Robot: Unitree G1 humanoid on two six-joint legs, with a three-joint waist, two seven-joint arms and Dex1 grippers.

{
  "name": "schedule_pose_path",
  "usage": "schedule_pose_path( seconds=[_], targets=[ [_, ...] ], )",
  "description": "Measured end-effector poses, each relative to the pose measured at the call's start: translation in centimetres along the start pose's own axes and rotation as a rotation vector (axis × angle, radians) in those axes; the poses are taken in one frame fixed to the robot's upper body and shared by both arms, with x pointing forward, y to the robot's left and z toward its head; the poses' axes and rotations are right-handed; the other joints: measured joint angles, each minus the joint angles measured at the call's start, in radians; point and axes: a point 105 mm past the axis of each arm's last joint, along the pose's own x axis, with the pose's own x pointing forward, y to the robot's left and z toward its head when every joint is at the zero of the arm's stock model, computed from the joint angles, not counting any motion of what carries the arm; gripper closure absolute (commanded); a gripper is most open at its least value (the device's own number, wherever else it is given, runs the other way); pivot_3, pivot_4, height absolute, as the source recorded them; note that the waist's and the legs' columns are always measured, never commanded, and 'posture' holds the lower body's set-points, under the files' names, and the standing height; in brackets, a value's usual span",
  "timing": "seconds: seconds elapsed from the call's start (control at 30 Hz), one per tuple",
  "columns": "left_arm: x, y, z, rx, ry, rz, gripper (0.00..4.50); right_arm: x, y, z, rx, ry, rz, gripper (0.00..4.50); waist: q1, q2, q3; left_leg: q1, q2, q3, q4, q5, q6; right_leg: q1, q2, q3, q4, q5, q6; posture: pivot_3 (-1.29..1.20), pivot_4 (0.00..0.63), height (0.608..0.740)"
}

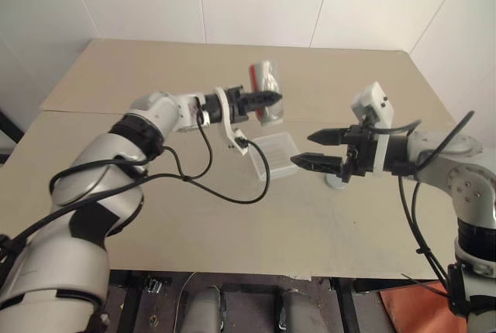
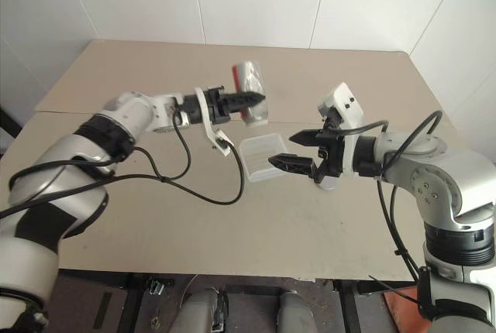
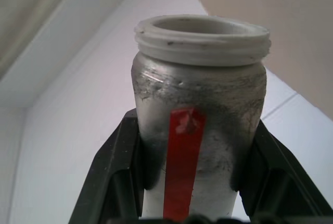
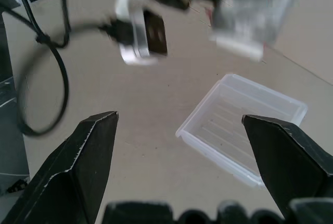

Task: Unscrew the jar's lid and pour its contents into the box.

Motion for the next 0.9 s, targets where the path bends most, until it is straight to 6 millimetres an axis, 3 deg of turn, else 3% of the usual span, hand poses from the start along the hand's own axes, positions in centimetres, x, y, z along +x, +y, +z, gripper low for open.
schedule_pose_path(
  seconds=[0.1,0.23,0.4,0.53,0.63,0.7,0.8,0.9],
  targets=[
    [0.9,-0.9,1.5,0.099,-0.075,-0.05,2.59,0.1,0.1,0.0,0.004,-0.005,0.005,0.05,0.0,0.0,0.0,-0.003,0.0,0.0,0.0,0.0,0.0,-0.002,0.0,0.0,0.0,0.0,0.0,0.0,0.15,0.74],
    [2.2,-0.6,2.2,0.163,-0.106,-0.045,2.59,0.5,0.3,0.2,0.013,-0.038,0.0,0.05,0.0,0.0,0.0,-0.004,0.0,0.0,0.001,0.0,0.0,-0.003,0.0,-0.001,-0.001,0.0,0.0,0.0,0.15,0.74],
    [2.5,-0.4,1.4,0.135,-0.063,-0.045,2.59,0.2,0.6,0.7,-0.002,-0.076,-0.02,0.05,0.0,0.0,0.0,-0.004,0.0,0.0,0.001,0.0,0.0,-0.002,-0.001,-0.001,-0.001,0.0,0.001,0.0,0.15,0.74],
    [1.7,-0.5,0.2,-0.016,0.01,-0.054,2.59,0.1,0.5,0.2,0.009,-0.081,-0.025,0.05,-0.003,0.0,0.0,-0.004,0.0,0.0,0.002,0.0,0.0,-0.003,-0.001,0.0,0.0,0.0,0.001,0.0,0.15,0.74],
    [-0.4,-0.9,-2.3,-0.291,0.179,-0.049,2.59,0.1,0.5,0.4,0.0,-0.098,-0.031,0.05,-0.015,0.0,0.0,-0.004,0.001,0.0,0.002,0.0,0.0,-0.003,-0.001,0.0,0.0,0.0,0.001,0.0,0.15,0.74],
    [-2.7,-2.0,-3.0,-0.599,0.322,-0.012,2.59,0.1,0.3,0.6,-0.014,-0.119,-0.044,0.05,-0.021,0.0,0.0,0.0,0.001,0.001,0.001,0.0,0.0,-0.002,-0.002,0.0,0.0,0.0,0.0,0.0,0.15,0.74],
    [-5.7,-5.0,-1.8,-1.08,0.505,0.017,2.59,0.1,0.1,0.6,-0.023,-0.139,-0.055,0.05,-0.027,0.001,0.0,0.001,0.002,0.003,0.002,0.001,-0.001,-0.001,-0.002,0.001,0.001,0.0,0.0,0.0,0.15,0.74],
    [-7.3,-6.7,1.1,-1.688,0.605,0.142,2.59,0.5,0.2,0.8,-0.027,-0.161,-0.049,0.05,-0.026,0.001,0.0,0.0,0.002,0.001,0.005,0.001,-0.002,0.0,-0.003,0.001,0.002,0.001,0.001,0.0,0.15,0.74]
  ],
)
